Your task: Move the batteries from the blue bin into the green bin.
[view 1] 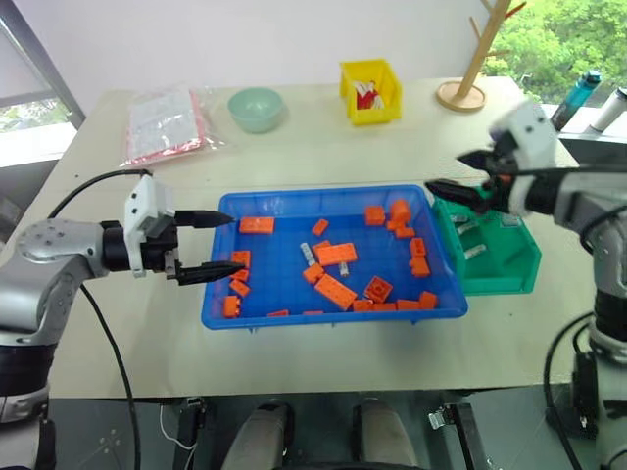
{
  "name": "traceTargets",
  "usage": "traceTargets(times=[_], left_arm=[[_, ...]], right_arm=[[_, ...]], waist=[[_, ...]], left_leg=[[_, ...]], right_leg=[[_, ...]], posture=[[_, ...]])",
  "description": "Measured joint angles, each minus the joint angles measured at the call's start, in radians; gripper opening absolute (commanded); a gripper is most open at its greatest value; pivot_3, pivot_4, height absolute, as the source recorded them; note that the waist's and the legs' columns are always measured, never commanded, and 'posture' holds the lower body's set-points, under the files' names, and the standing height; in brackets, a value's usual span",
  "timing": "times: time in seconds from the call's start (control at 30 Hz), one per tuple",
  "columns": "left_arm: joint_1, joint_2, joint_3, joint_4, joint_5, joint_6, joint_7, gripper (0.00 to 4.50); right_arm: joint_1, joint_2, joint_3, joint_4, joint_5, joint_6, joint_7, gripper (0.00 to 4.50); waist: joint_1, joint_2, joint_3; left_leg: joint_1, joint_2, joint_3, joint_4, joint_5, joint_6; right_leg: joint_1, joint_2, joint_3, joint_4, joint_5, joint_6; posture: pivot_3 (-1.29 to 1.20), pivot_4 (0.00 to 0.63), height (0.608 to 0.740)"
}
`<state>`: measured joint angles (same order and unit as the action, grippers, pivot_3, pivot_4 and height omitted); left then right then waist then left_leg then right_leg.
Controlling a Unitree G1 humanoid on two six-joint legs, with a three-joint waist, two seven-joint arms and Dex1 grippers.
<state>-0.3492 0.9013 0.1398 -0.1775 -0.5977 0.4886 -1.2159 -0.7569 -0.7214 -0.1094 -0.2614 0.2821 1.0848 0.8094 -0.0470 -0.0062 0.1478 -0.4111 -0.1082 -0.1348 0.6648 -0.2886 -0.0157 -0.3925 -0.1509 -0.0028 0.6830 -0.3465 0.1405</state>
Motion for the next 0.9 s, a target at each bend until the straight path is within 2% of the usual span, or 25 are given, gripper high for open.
traceTargets(times=[0.23, 0.47, 0.6, 0.9], left_arm=[[-0.003, -0.001, -0.004, -0.011, 0.0, 0.002, 0.012, 4.5], [0.004, 0.001, -0.002, -0.042, -0.004, 0.011, 0.025, 4.5], [0.012, 0.004, 0.006, -0.043, -0.004, 0.022, 0.031, 4.5], [0.022, 0.004, 0.014, -0.063, -0.007, 0.029, 0.047, 4.5]], right_arm=[[-0.05, 0.231, 0.361, 0.081, -0.017, -0.076, -0.027, 3.91], [-0.089, 0.311, 0.601, 0.234, -0.106, -0.221, 0.027, 3.91], [-0.099, 0.312, 0.663, 0.328, -0.163, -0.297, 0.062, 3.91], [-0.152, 0.353, 0.675, 0.427, -0.223, -0.351, 0.101, 3.91]], waist=[[0.002, 0.0, 0.0], [-0.006, 0.0, 0.0], [-0.011, 0.0, 0.0], [-0.024, 0.0, 0.0]], left_leg=[[0.0, -0.002, -0.003, 0.001, 0.0, 0.0], [0.0, -0.002, -0.004, 0.001, 0.0, 0.0], [0.0, -0.002, -0.004, 0.001, 0.0, 0.0], [0.0, -0.001, -0.005, 0.0, 0.0, 0.0]], right_leg=[[0.0, 0.0, 0.0, 0.001, 0.0, 0.0], [-0.001, 0.0, 0.0, 0.002, 0.0, 0.0], [-0.001, 0.0, 0.0, 0.002, 0.0, 0.0], [-0.001, 0.001, -0.001, 0.002, 0.0, 0.0]], posture=[[0.0, 0.15, 0.719], [0.0, 0.15, 0.719], [0.0, 0.15, 0.719], [0.0, 0.15, 0.719]])
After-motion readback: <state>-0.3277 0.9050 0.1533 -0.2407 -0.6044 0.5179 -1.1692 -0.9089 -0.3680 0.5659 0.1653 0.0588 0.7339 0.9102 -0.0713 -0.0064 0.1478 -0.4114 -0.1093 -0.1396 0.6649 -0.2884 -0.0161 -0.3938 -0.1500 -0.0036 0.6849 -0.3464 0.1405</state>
